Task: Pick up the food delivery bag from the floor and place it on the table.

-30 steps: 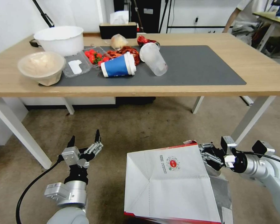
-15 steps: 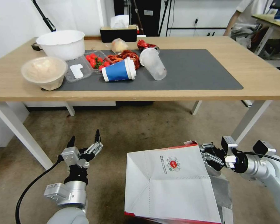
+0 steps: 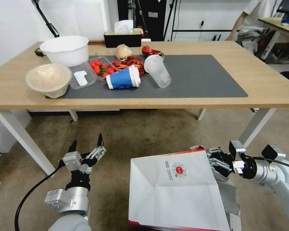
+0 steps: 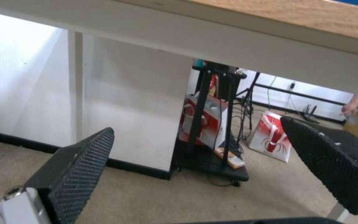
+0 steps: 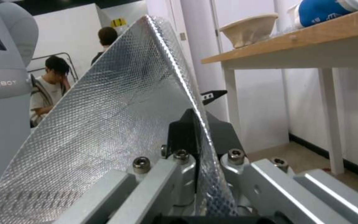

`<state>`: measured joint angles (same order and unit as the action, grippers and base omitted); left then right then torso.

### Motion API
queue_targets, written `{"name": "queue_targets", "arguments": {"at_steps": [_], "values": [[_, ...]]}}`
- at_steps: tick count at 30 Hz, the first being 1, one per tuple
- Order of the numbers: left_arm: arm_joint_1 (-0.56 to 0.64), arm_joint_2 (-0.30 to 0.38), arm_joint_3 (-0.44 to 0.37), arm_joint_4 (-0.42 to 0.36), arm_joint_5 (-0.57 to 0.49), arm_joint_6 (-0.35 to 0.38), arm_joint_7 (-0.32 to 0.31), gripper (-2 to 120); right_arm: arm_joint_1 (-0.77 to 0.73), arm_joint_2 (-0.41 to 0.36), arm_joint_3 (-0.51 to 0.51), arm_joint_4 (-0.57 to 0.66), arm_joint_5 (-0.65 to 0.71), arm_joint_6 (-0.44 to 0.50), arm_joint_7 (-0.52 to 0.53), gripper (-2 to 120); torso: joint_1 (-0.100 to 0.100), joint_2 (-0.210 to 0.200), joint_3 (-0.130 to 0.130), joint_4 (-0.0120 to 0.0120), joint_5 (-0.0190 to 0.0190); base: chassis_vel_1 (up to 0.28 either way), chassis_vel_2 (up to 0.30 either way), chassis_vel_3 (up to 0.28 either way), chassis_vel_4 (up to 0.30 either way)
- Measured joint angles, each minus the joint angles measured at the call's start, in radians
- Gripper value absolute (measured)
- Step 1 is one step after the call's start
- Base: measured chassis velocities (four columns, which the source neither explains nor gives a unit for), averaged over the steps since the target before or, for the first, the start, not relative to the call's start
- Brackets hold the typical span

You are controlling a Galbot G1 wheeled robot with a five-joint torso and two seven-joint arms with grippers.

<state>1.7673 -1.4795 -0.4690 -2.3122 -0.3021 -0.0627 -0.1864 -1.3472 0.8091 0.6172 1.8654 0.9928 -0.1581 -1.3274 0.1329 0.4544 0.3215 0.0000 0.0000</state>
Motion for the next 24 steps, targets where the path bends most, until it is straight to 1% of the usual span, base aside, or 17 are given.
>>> {"name": "queue_targets", "arguments": {"at_steps": [3, 9, 12, 24], "values": [[0.001, 0.002, 0.000, -0.002, 0.002, 0.000, 0.000, 100, -0.001, 0.000, 0.003, 0.000, 0.000, 0.000, -0.001, 0, 0.005, 0.015, 0.010, 0.0000, 0.0000, 0.000, 0.000, 0.000, 0.000], [0.001, 0.004, 0.001, -0.004, 0.002, 0.000, 0.001, 100, -0.006, 0.002, 0.005, 0.002, -0.002, 0.000, -0.002, 0, 0.012, 0.032, 0.020, 0.0000, 0.0000, 0.000, 0.000, 0.000, 0.000], [-0.001, 0.006, 0.001, -0.005, 0.001, 0.000, 0.000, 100, -0.009, 0.003, 0.007, 0.010, -0.004, 0.000, -0.002, 0, 0.019, 0.052, 0.032, 0.0000, 0.0000, 0.000, 0.000, 0.000, 0.000], [0.003, 0.006, 0.001, -0.013, 0.001, 0.000, 0.002, 100, -0.009, -0.002, 0.009, 0.013, -0.004, -0.001, -0.002, 0, 0.038, 0.101, 0.063, 0.0000, 0.0000, 0.000, 0.000, 0.000, 0.000]]}}
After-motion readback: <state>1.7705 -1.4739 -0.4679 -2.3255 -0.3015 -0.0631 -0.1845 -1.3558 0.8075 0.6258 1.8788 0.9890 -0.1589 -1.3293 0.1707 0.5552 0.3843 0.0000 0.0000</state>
